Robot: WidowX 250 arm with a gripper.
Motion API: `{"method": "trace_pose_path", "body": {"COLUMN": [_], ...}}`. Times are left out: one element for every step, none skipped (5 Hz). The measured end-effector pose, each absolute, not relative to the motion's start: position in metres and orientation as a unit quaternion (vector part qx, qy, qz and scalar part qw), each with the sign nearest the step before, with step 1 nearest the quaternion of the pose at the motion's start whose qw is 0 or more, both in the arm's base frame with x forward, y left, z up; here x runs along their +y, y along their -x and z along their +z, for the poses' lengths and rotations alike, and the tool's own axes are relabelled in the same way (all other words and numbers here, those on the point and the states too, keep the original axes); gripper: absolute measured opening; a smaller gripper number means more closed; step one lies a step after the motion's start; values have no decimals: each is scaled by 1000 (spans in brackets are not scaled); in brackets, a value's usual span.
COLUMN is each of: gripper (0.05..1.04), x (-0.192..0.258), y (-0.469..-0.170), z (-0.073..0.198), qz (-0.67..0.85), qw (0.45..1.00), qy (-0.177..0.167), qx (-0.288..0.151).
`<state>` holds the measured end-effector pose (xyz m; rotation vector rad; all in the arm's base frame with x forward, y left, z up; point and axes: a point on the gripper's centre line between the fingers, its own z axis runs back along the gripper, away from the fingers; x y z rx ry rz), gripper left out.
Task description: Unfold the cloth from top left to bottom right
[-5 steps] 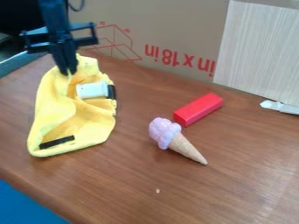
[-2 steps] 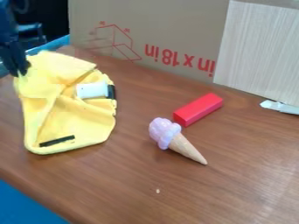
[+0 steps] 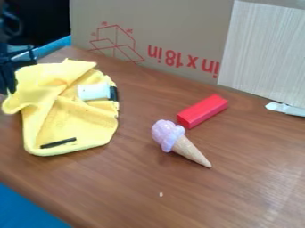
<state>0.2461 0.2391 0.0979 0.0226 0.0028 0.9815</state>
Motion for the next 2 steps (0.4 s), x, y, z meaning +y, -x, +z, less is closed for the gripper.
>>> {"method": "trace_pose_path", "body": {"gripper": [53,53], "x": [246,262], "y": [-237,-222], "z": [95,101], "qz": [476,491], "qw": [879,871], "qy": [-23,-19], "qx": [7,8]}}
